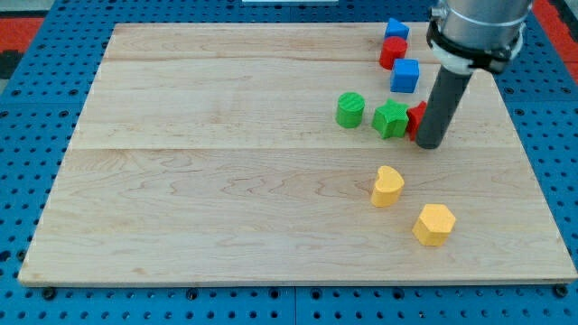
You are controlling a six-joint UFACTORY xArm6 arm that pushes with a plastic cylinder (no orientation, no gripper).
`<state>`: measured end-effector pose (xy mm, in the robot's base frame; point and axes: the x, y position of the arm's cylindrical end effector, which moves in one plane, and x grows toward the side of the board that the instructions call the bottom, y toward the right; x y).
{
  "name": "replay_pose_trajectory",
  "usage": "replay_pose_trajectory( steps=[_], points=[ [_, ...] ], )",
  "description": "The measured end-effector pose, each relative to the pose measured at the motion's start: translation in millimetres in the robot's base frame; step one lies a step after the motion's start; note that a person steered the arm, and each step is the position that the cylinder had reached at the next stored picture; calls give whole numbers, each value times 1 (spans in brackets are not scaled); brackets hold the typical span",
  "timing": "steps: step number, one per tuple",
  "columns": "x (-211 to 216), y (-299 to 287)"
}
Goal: Push the red star into the blue cube
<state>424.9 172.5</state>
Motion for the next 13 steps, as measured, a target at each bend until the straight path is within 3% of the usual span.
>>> replay_pose_trajectory(
  steps=[1,3,4,7,13],
  points=[
    [-30,0],
    [-20,0],
    [-7,30],
    [-61,35],
    [-44,33]
  ],
)
